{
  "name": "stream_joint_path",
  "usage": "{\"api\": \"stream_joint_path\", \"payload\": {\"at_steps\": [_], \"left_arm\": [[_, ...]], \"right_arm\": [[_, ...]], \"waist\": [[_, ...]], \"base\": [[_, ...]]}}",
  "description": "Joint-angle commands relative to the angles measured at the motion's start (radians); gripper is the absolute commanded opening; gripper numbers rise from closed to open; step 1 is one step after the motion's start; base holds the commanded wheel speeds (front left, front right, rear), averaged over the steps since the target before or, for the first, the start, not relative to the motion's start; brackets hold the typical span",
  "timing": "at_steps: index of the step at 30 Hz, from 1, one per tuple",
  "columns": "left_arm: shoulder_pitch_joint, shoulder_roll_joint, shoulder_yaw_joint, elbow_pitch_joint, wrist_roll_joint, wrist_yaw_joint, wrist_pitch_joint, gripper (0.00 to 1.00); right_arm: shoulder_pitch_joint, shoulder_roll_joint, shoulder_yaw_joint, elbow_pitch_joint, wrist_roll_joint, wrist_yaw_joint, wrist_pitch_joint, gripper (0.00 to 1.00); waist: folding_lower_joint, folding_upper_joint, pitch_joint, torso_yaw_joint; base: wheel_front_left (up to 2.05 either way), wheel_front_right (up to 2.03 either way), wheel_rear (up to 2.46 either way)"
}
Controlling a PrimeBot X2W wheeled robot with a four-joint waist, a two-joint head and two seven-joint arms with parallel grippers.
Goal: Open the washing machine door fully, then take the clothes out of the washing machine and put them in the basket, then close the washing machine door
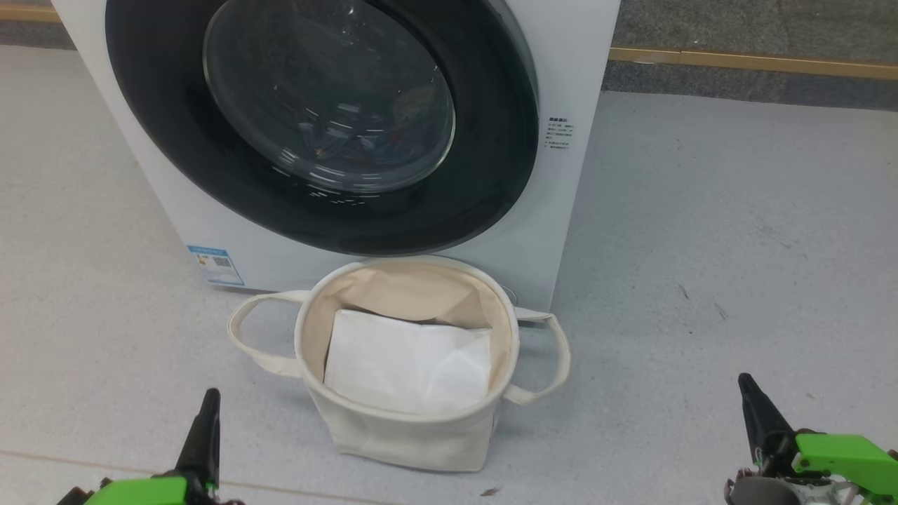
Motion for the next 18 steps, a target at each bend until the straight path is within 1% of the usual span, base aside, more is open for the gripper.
{"api": "stream_joint_path", "payload": {"at_steps": [1,18], "left_arm": [[-0.044,0.007,0.033,-0.036,-0.003,-0.007,0.008,0.00],[-0.044,0.007,0.033,-0.036,-0.003,-0.007,0.008,0.00]], "right_arm": [[-0.047,-0.006,0.020,-0.031,-0.003,0.000,0.007,0.00],[-0.047,-0.006,0.020,-0.031,-0.003,0.000,0.007,0.00]], "waist": [[0.0000,0.0000,0.000,0.000],[0.0000,0.0000,0.000,0.000]], "base": [[0.00,0.00,0.00],[0.00,0.00,0.00]]}}
